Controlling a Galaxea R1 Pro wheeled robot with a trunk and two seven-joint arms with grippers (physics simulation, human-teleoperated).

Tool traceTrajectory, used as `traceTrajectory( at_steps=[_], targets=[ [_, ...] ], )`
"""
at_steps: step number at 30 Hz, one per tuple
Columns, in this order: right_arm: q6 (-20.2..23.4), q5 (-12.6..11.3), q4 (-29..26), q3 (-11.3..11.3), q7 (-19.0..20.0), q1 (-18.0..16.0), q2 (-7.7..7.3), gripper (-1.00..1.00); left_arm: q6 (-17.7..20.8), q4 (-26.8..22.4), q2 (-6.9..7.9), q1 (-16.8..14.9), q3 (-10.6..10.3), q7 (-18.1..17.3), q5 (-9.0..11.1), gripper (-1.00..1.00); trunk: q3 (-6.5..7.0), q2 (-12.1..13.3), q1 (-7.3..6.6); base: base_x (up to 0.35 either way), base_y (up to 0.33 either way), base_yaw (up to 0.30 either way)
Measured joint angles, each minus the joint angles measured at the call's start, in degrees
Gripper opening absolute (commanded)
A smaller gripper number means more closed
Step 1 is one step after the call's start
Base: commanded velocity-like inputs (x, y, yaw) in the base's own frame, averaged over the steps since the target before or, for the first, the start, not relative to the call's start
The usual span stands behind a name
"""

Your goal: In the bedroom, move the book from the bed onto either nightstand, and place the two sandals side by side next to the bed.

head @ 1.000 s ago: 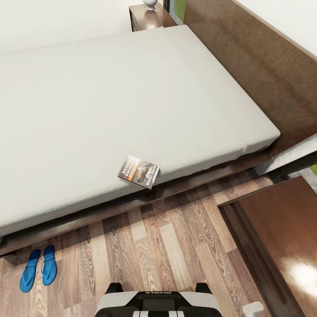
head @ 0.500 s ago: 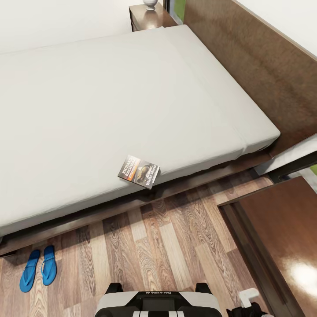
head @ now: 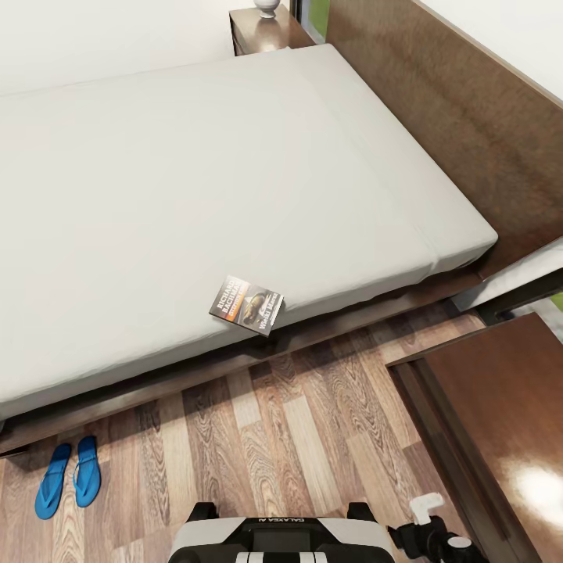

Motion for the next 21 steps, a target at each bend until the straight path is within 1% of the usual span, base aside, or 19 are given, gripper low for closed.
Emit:
traceTrajectory(
  at_steps=[2, 8, 11, 21],
  targets=[
    [0.0, 0.0, -0.1, 0.0, 0.0, -0.2, 0.27, 1.0, 0.0, 0.0, -0.01, 0.0, 0.0, 0.0, 0.0, 1.0, 0.0, 0.0, 0.0, 0.0, 0.0, 0.0],
    [0.0, 0.0, -1.1, 0.0, 0.3, -1.3, 2.24, 1.0, 0.0, 0.0, -0.47, 0.0, 0.0, 0.0, 0.0, 1.0, 0.0, 0.0, 0.0, 0.0, 0.0, 0.0],
    [-0.1, 0.0, -1.9, 0.0, 1.5, -1.5, 3.1, 1.0, 0.0, 0.0, -0.7, 0.0, 0.0, -0.1, 0.0, 1.0, 0.0, 0.0, 0.0, 0.0, 0.0, 0.0],
    [-0.1, 0.0, -3.1, 0.0, 3.0, -1.7, 4.02, 1.0, 0.0, 0.0, -1.08, 0.0, 0.0, -0.1, 0.0, 1.0, 0.0, 0.0, 0.0, 0.0, 0.0, 0.0]
  ],
)
